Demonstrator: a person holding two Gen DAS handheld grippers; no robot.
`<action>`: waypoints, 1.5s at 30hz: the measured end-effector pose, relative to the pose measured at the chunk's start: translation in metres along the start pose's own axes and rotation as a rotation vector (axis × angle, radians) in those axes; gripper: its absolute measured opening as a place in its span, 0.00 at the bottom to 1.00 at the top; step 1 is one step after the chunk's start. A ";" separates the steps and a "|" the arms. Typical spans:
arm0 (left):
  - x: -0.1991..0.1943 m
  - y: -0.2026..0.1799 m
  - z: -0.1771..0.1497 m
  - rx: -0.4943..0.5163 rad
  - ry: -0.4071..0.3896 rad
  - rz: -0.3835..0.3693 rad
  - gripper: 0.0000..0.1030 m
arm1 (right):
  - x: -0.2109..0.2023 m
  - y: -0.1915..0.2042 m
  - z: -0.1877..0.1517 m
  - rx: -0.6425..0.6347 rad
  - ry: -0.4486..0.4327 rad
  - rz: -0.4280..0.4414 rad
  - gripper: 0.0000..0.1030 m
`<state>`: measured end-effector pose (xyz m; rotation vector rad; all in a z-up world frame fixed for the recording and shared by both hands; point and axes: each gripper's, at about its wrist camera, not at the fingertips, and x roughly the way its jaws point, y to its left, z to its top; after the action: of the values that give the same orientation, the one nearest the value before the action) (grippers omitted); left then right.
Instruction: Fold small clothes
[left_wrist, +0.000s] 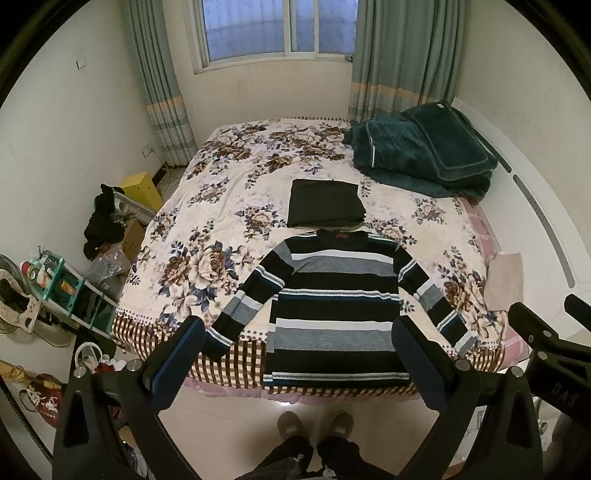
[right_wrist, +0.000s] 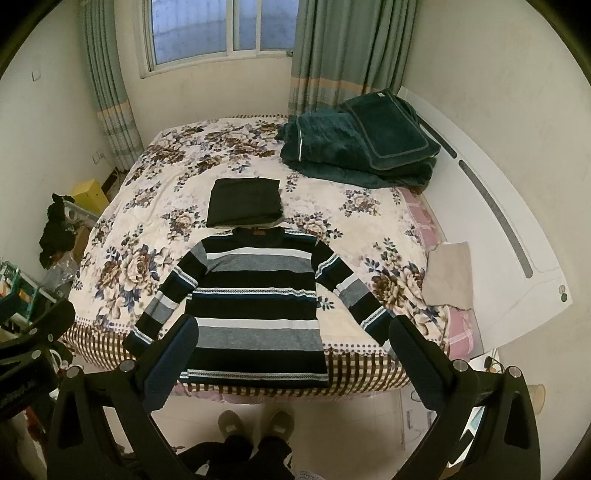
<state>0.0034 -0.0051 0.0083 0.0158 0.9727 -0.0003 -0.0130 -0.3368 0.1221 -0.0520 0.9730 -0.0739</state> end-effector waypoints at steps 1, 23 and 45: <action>0.000 -0.001 0.001 0.000 0.000 0.001 1.00 | -0.003 0.003 0.001 -0.001 0.000 0.001 1.00; -0.004 -0.005 0.008 -0.001 -0.009 0.001 1.00 | -0.009 -0.007 0.021 0.003 -0.007 0.009 1.00; -0.004 -0.013 0.016 -0.003 -0.021 0.004 1.00 | -0.017 0.004 0.036 0.003 -0.024 0.014 1.00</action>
<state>0.0139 -0.0180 0.0202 0.0146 0.9520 0.0045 0.0072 -0.3305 0.1556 -0.0435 0.9493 -0.0612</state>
